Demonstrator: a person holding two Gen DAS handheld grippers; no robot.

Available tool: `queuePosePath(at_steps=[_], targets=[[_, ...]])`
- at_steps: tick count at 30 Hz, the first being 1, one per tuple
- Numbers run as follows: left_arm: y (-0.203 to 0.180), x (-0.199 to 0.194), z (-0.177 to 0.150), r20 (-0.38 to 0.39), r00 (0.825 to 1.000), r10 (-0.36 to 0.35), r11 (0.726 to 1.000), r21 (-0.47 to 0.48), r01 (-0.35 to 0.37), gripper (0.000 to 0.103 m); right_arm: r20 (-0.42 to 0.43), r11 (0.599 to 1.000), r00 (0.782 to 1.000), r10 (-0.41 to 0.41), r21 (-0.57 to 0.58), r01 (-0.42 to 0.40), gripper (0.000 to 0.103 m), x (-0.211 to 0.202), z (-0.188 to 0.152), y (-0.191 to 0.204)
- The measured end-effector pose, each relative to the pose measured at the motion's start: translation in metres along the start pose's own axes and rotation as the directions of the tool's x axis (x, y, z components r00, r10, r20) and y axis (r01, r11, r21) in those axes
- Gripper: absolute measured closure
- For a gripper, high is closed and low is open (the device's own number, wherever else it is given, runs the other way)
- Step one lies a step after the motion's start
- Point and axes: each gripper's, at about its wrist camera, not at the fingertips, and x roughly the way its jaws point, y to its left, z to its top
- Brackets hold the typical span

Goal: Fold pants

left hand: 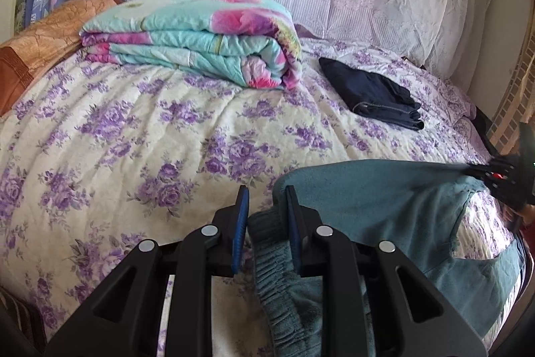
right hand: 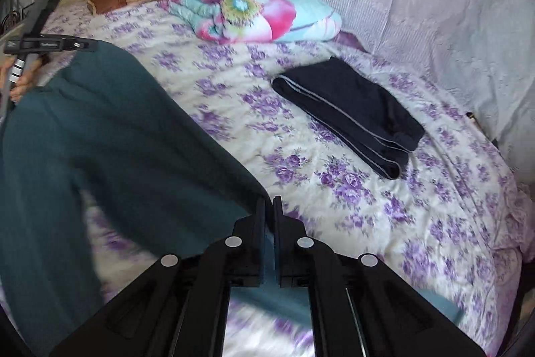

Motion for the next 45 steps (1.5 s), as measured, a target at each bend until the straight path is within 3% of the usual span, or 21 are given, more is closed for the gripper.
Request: queuePosePath(at_steps=[9, 13, 14, 15, 16, 23, 27, 32, 36, 37, 38, 39, 40, 42, 45], targets=[[0.005, -0.054, -0.026, 0.089, 0.995, -0.046, 0.996, -0.071, 0.053, 0.082, 0.108, 0.996, 0.994, -0.024, 0.082, 0.016, 0.099, -0.100, -0.072, 0.090], [0.004, -0.088, -0.053, 0.080, 0.989, -0.125, 0.981, -0.140, 0.135, 0.080, 0.133, 0.993, 0.991, -0.023, 0.114, 0.008, 0.099, -0.123, -0.103, 0.118], [0.005, -0.095, -0.059, 0.069, 0.988, -0.141, 0.975, -0.163, 0.151, 0.069, 0.139, 0.993, 0.990, -0.023, 0.120, 0.006, 0.099, -0.125, -0.109, 0.122], [0.006, -0.103, -0.065, 0.059, 0.985, -0.160, 0.966, -0.198, 0.168, 0.049, 0.144, 0.990, 0.989, -0.015, 0.139, -0.005, 0.099, -0.127, -0.116, 0.124], [0.009, -0.111, -0.074, 0.058, 0.982, -0.181, 0.952, -0.242, 0.190, 0.042, 0.151, 0.987, 0.988, -0.008, 0.163, -0.017, 0.099, -0.128, -0.122, 0.125], [-0.004, -0.130, -0.100, -0.056, 0.958, -0.282, 0.894, -0.376, 0.242, 0.039, 0.179, 0.964, 0.984, 0.009, 0.260, -0.056, 0.099, -0.122, -0.154, 0.126], [-0.020, -0.118, -0.095, -0.138, 0.964, -0.228, 0.898, -0.412, 0.153, 0.048, 0.183, 0.949, 0.983, 0.013, 0.307, -0.070, 0.099, -0.118, -0.160, 0.121], [-0.018, -0.092, -0.082, -0.160, 0.964, -0.213, 0.855, -0.507, 0.105, 0.049, 0.200, 0.955, 0.980, -0.002, 0.290, -0.057, 0.098, -0.122, -0.161, 0.124], [-0.011, -0.079, -0.080, -0.173, 0.971, -0.163, 0.839, -0.543, 0.044, 0.051, 0.195, 0.975, 0.981, -0.017, 0.221, -0.027, 0.096, -0.130, -0.152, 0.128], [-0.007, -0.076, -0.080, -0.166, 0.972, -0.168, 0.828, -0.559, 0.047, 0.055, 0.193, 0.977, 0.981, -0.016, 0.213, -0.026, 0.092, -0.131, -0.151, 0.128], [-0.003, -0.074, -0.082, -0.162, 0.972, -0.171, 0.818, -0.573, 0.048, 0.067, 0.190, 0.980, 0.982, -0.015, 0.198, -0.024, 0.088, -0.132, -0.148, 0.130], [0.000, -0.074, -0.082, -0.159, 0.972, -0.171, 0.816, -0.577, 0.050, 0.081, 0.195, 0.983, 0.981, -0.017, 0.183, -0.019, 0.073, -0.133, -0.147, 0.132], [0.002, -0.074, -0.083, -0.152, 0.972, -0.178, 0.814, -0.577, 0.059, 0.087, 0.203, 0.986, 0.979, -0.021, 0.169, -0.014, 0.060, -0.136, -0.145, 0.135], [0.005, -0.074, -0.082, -0.150, 0.969, -0.197, 0.815, -0.574, 0.077, 0.096, 0.225, 0.994, 0.974, -0.028, 0.109, 0.004, 0.058, -0.141, -0.142, 0.146], [0.003, -0.080, -0.079, -0.147, 0.972, -0.186, 0.833, -0.548, 0.077, 0.097, 0.189, 0.999, 0.981, -0.036, 0.039, 0.029, 0.059, -0.135, -0.135, 0.155]])
